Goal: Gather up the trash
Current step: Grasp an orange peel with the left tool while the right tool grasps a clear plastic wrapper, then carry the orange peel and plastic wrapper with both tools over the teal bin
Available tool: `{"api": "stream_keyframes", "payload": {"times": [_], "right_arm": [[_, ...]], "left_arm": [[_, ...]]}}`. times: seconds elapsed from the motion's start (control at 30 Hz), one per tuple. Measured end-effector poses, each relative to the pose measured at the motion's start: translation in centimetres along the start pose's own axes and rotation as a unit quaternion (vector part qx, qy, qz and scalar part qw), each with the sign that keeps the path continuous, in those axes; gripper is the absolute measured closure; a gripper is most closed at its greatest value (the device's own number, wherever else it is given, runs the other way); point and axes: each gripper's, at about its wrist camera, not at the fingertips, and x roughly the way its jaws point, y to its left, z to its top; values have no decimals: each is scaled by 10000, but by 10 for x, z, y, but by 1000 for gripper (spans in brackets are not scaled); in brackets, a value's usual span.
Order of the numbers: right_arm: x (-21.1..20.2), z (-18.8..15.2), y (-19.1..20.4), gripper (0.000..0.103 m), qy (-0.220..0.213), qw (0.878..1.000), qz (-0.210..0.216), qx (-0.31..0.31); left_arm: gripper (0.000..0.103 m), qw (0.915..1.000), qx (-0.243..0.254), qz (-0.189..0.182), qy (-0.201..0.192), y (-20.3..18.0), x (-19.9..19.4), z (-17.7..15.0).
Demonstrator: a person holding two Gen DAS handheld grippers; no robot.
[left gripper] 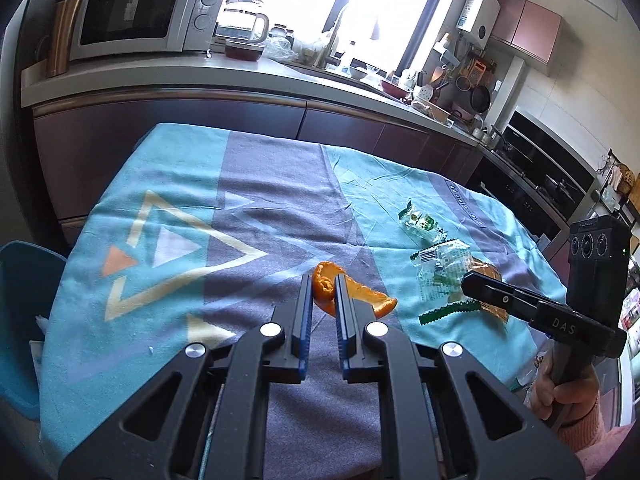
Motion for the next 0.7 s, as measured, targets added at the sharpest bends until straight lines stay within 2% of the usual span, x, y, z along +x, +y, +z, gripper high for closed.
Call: {"api": "stream_keyframes", "payload": {"times": [0.3,0.7], "right_arm": [[17,4,27,98,80,9992,330,-222],[45,18,71,98,241,9939,810,-704]], "left_arm": [[92,9995,-18,245,-184,8,-26,-5],[92,9959,-352,669,-495,38,-69,-9]]}}
